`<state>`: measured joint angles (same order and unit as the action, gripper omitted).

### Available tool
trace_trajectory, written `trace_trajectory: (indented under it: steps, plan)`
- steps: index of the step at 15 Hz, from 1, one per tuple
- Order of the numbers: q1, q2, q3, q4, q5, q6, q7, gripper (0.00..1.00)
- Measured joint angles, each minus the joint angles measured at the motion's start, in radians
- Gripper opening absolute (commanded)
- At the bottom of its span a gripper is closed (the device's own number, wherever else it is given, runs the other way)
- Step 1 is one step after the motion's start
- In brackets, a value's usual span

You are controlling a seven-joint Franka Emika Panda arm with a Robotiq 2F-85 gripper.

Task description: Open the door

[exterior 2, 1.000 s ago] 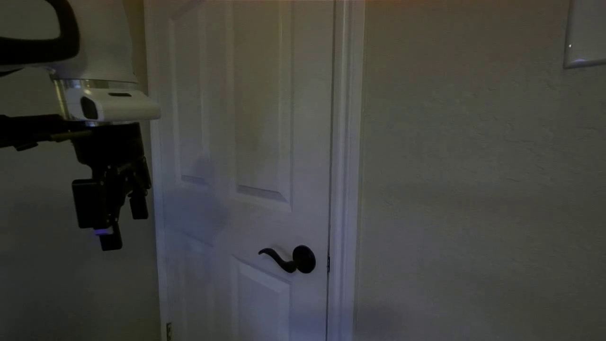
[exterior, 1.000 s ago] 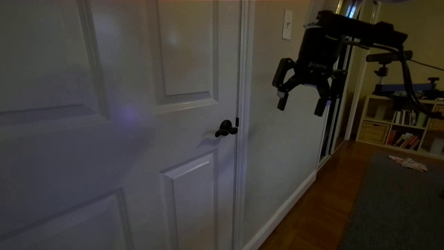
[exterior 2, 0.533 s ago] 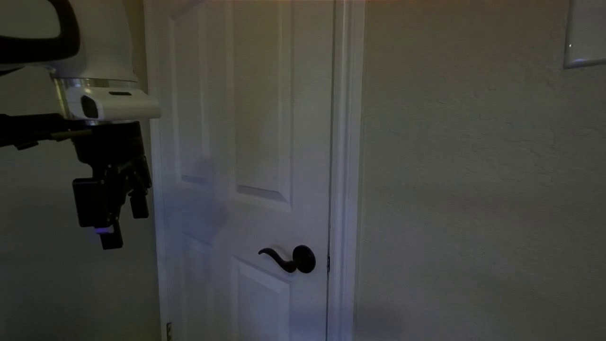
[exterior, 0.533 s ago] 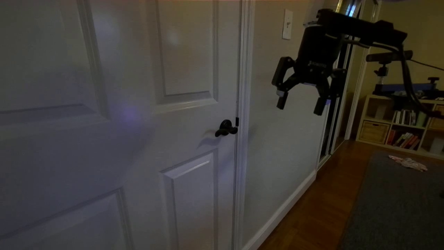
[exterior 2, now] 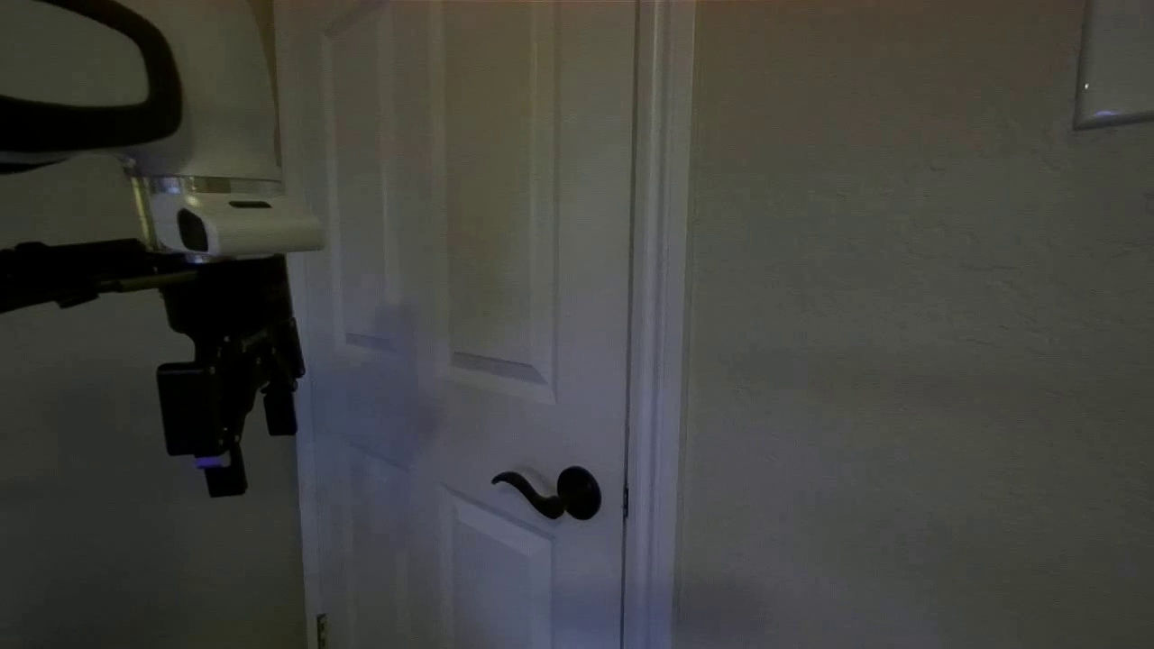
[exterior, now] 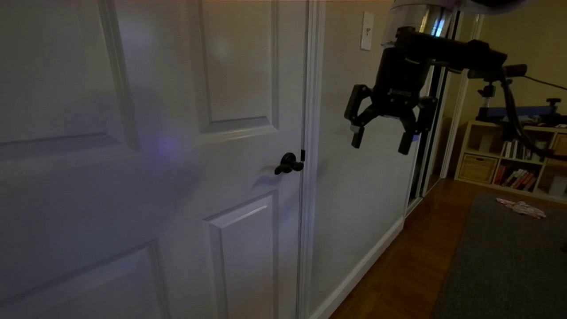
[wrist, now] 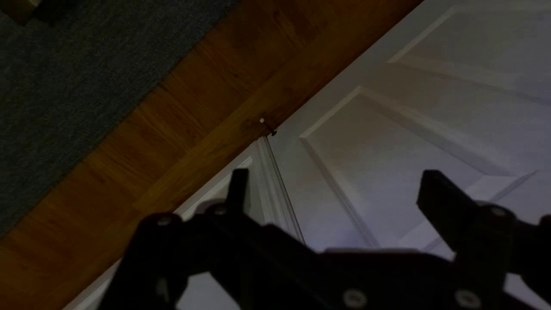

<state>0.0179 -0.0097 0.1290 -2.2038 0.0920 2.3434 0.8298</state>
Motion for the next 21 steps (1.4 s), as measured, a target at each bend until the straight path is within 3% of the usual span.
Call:
trace_trajectory:
  steps: [5,9,15,21]
  plan:
    - [0.004,0.113,-0.026,0.079,-0.101,0.066,0.151,1.0]
    - [0.027,0.233,-0.062,0.175,-0.117,0.135,0.255,1.0]
    - [0.073,0.373,-0.109,0.315,-0.113,0.207,0.341,0.72]
    - [0.111,0.477,-0.149,0.432,-0.113,0.235,0.379,0.78]
